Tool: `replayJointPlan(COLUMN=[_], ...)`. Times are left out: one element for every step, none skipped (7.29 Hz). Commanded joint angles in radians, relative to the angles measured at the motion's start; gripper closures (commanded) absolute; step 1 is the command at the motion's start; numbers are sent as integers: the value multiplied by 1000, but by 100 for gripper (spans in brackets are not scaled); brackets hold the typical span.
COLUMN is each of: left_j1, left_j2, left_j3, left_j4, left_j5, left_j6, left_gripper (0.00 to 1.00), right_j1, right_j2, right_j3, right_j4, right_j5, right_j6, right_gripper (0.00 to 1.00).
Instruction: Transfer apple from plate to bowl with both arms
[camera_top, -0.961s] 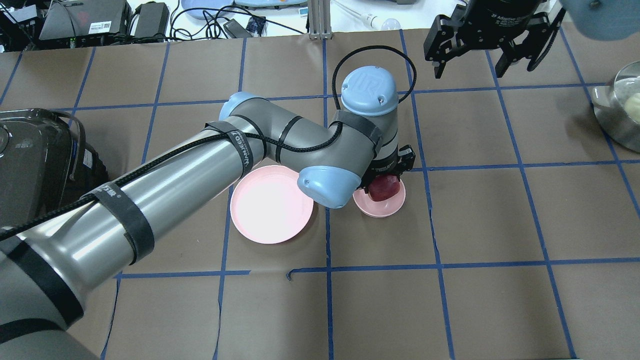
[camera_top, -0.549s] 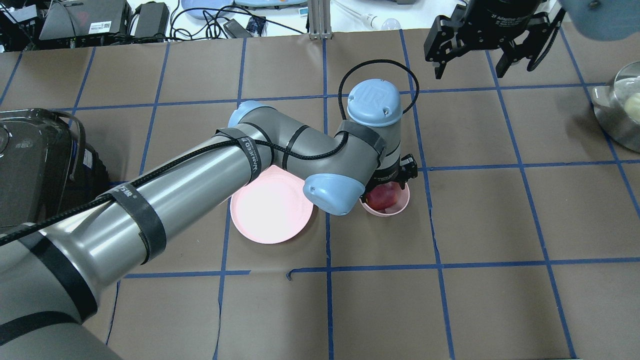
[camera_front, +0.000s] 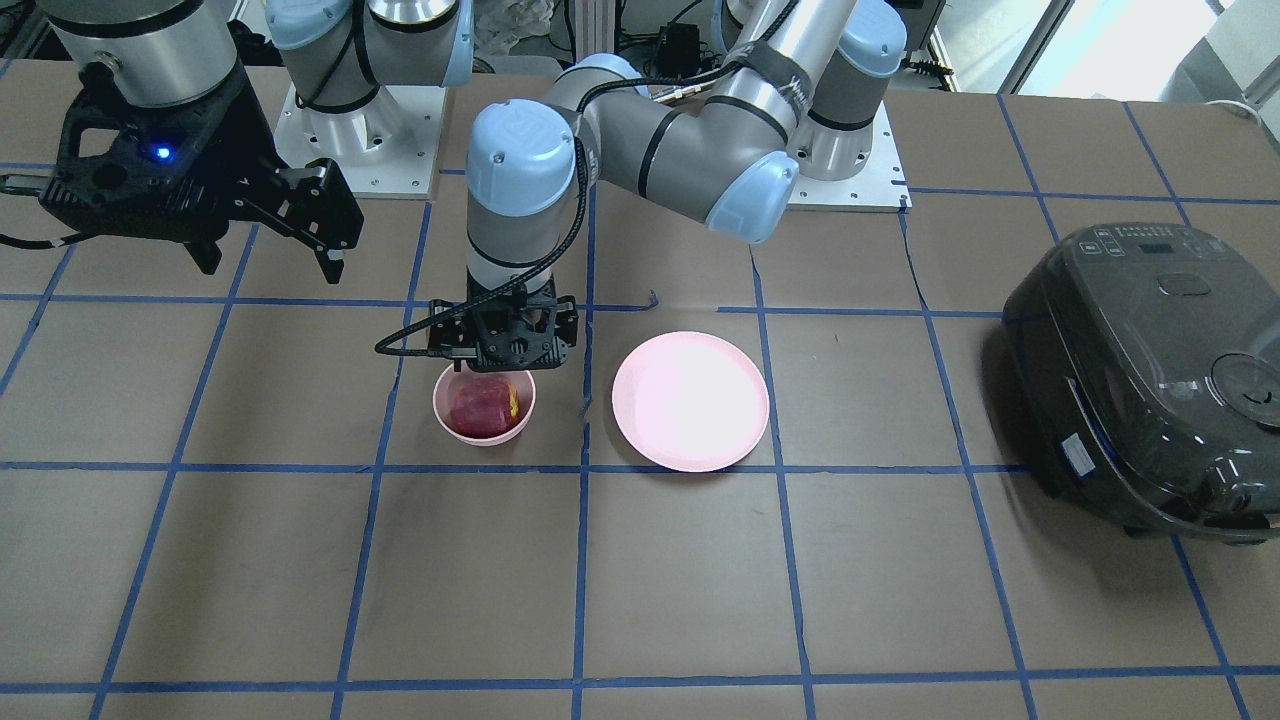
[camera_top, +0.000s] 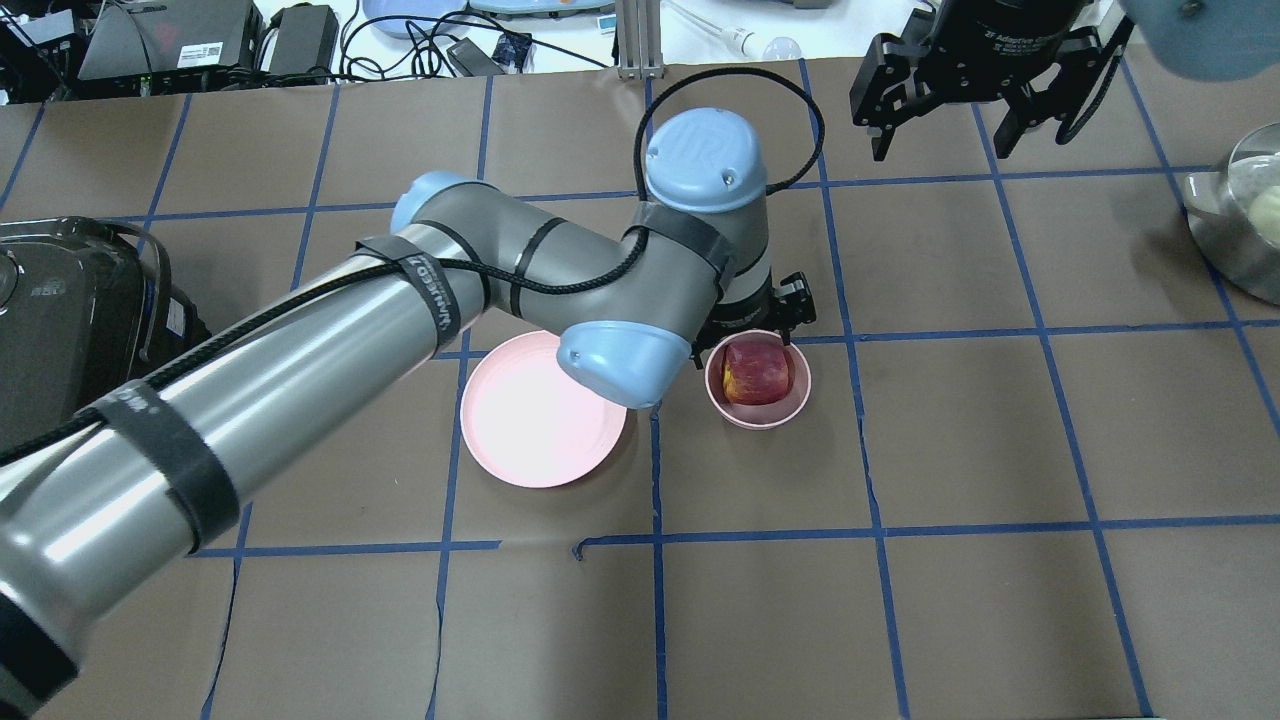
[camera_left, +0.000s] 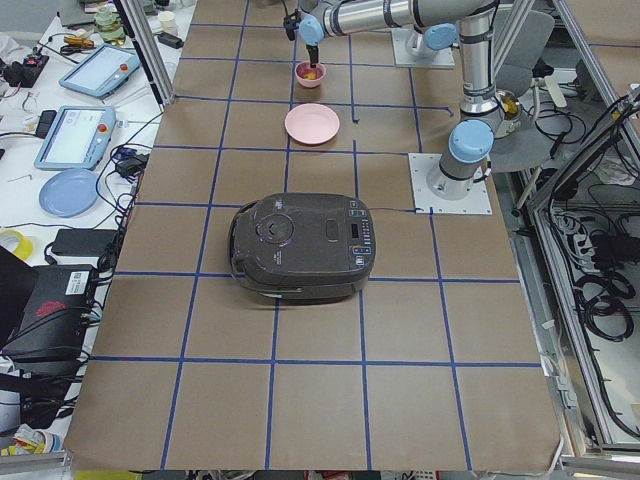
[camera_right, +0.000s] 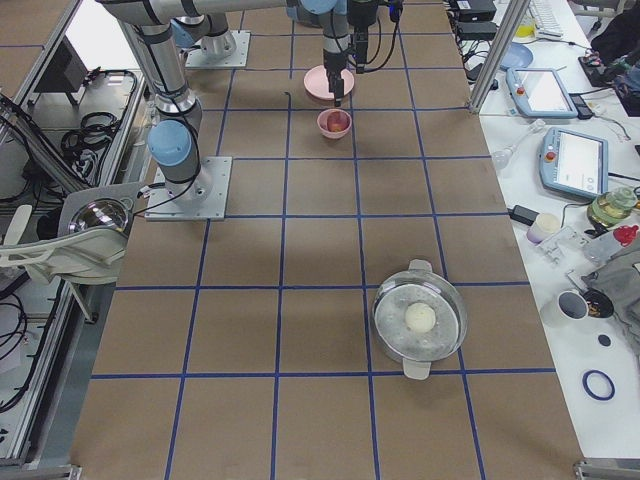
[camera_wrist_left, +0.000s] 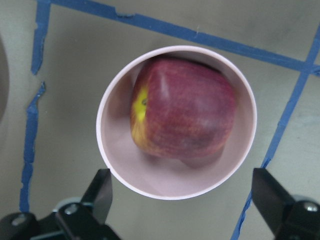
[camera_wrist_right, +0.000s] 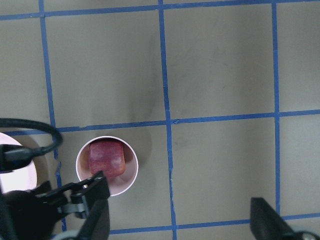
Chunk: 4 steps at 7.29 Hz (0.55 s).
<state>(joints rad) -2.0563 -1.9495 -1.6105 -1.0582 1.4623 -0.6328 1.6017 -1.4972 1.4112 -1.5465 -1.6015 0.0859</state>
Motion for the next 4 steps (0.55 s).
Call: replayJointPlan(left_j1=[150,244,351,437], left_j2=[169,243,295,335], left_j3=[-2,0,6,9], left_j4=[-199,-279,-334,-364], left_j5=[79,79,78,81], left_j6=[253,371,506,569], left_gripper=[0,0,0,0], right_j1=[-3,0,1,1], right_j2=[0,-1,-2,-2], right_j3=[0,0,0,0], right_j4=[3,3,2,3], right_j5=[0,-2,-2,0], right_j6=[0,0,0,0], right_gripper=[0,0,0,0])
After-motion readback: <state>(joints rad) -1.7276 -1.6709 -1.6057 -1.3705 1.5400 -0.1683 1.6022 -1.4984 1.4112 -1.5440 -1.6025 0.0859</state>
